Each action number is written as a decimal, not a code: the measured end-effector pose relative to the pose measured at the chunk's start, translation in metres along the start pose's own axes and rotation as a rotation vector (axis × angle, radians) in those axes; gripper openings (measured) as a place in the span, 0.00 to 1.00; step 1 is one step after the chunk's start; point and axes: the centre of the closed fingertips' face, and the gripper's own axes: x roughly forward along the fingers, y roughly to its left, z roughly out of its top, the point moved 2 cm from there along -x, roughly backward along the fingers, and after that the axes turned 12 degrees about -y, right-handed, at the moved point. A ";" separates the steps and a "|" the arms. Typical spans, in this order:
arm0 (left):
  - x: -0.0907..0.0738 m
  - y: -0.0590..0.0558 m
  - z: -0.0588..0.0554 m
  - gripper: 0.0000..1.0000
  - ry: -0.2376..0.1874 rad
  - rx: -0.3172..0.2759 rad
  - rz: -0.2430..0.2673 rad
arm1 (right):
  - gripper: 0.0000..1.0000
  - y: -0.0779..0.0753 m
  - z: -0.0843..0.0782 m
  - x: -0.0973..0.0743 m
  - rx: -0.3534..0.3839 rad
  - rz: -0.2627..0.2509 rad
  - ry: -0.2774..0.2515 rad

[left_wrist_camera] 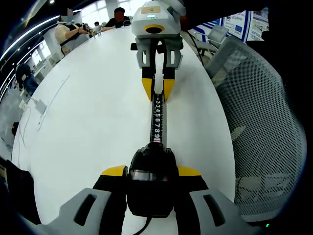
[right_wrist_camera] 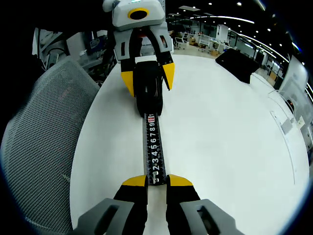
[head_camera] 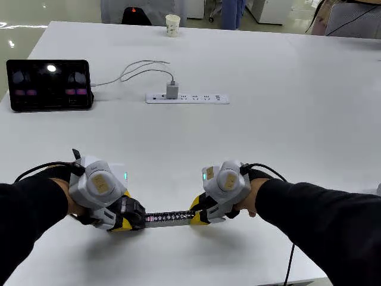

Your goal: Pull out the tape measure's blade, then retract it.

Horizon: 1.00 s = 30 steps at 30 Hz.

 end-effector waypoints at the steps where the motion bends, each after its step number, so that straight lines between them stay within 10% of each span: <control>1: 0.000 0.000 0.000 0.31 0.000 0.000 0.000 | 0.10 0.000 0.000 0.000 -0.001 0.000 0.001; 30: 0.000 0.000 0.000 0.31 -0.003 -0.006 0.007 | 0.10 -0.002 -0.011 -0.014 0.002 -0.002 0.009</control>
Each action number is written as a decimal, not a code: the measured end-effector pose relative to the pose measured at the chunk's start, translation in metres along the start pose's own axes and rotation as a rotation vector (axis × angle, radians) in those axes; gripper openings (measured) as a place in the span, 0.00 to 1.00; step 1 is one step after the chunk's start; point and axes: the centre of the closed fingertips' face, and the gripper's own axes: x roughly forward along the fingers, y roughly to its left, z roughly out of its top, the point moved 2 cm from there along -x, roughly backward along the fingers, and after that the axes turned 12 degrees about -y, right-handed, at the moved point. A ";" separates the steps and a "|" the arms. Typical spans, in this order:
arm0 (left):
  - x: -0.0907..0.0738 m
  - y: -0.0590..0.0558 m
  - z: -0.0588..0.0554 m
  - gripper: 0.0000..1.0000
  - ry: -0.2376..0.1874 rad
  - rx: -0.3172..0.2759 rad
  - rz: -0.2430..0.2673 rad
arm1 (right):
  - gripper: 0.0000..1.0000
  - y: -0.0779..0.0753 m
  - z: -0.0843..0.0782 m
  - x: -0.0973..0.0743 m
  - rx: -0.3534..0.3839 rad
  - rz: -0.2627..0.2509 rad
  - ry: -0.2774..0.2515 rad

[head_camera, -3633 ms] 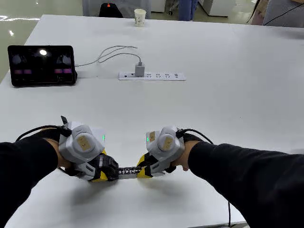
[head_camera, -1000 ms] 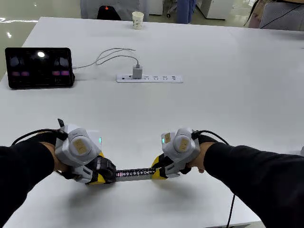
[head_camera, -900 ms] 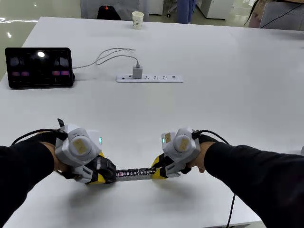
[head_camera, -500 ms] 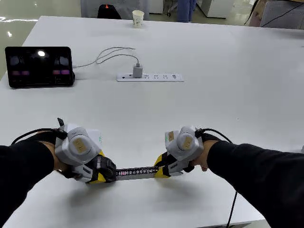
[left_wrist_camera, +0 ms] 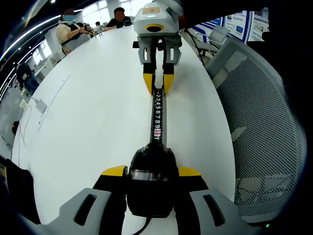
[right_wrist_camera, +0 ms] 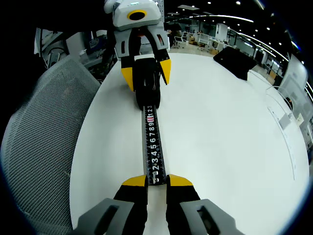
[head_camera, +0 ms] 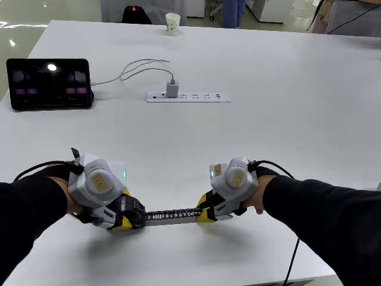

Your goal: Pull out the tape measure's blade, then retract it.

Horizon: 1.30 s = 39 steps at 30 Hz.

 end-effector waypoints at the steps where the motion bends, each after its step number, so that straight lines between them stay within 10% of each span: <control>1: 0.000 0.000 0.000 0.31 0.001 0.000 0.000 | 0.10 0.000 -0.001 0.000 0.000 0.000 0.000; 39: 0.000 0.001 -0.001 0.31 0.002 0.001 -0.002 | 0.10 -0.003 -0.019 -0.020 0.010 -0.008 0.011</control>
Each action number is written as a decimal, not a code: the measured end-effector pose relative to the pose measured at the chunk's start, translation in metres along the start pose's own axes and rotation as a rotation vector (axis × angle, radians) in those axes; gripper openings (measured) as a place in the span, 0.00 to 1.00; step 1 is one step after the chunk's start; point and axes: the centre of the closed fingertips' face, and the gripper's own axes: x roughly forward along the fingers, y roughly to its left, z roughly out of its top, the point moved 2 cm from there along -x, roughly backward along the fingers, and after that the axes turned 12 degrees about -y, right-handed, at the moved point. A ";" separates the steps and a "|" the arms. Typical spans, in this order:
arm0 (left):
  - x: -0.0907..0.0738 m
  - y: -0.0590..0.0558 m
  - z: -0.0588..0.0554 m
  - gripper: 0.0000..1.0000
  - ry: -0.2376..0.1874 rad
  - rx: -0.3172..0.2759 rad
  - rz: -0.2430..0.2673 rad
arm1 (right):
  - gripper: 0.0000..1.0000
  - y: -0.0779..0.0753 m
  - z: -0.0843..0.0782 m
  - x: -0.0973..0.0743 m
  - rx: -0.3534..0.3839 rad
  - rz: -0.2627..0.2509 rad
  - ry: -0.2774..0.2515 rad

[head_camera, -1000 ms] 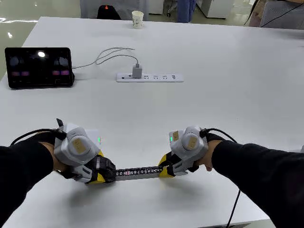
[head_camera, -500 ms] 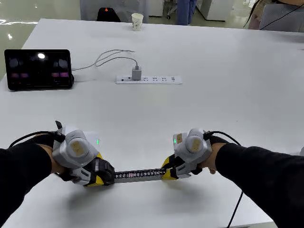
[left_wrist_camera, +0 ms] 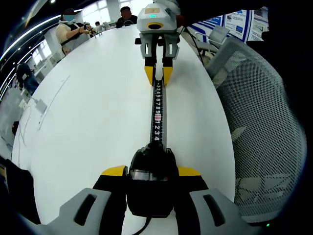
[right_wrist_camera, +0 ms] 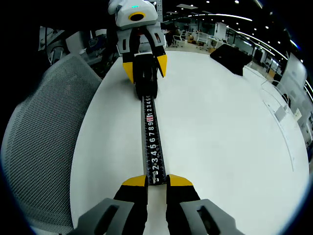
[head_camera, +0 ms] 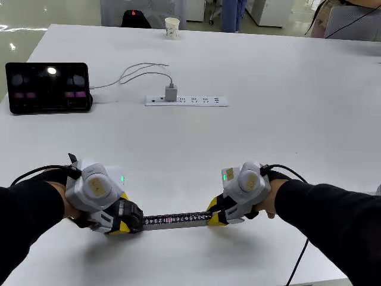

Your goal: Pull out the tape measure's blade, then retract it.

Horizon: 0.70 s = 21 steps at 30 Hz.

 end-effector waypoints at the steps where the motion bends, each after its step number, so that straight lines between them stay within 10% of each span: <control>1: 0.000 0.000 0.000 0.31 0.000 0.000 0.000 | 0.10 0.000 0.000 0.000 0.000 0.000 0.000; 21: 0.000 0.000 0.001 0.31 0.000 0.000 0.002 | 0.10 -0.002 -0.014 -0.015 0.015 -0.013 0.005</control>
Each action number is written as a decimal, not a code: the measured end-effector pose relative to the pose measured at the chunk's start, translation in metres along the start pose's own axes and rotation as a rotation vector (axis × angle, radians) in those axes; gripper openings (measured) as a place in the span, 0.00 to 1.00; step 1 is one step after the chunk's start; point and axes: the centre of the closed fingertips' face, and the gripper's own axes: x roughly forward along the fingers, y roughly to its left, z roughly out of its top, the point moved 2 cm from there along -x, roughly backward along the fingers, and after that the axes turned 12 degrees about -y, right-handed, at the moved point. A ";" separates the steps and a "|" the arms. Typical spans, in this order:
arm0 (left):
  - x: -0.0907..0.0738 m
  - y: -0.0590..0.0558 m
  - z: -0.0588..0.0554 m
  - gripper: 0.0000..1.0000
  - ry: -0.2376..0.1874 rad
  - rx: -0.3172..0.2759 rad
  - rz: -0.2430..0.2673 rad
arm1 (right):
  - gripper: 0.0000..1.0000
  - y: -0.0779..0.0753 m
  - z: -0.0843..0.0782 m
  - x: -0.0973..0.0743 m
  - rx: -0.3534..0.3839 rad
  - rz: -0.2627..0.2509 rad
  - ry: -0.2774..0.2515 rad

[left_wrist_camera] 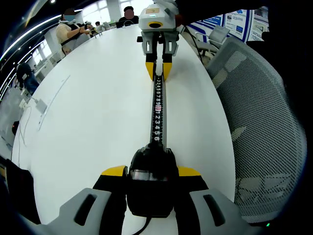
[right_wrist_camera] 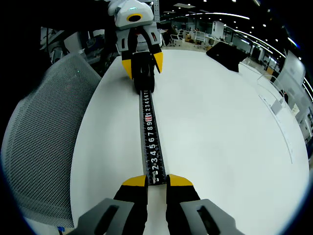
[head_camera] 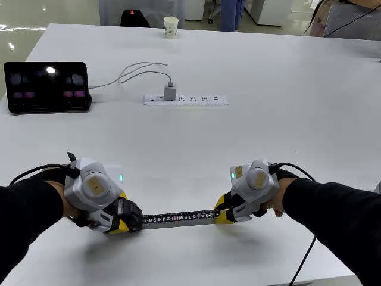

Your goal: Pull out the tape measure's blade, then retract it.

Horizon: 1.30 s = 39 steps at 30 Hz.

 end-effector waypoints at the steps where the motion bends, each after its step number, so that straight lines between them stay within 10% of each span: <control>1: 0.000 0.000 0.000 0.31 0.000 0.000 0.000 | 0.10 0.000 0.000 0.000 0.001 0.000 0.001; 39: 0.000 0.000 0.001 0.31 -0.004 0.005 -0.001 | 0.10 -0.002 -0.016 -0.016 0.013 -0.017 0.022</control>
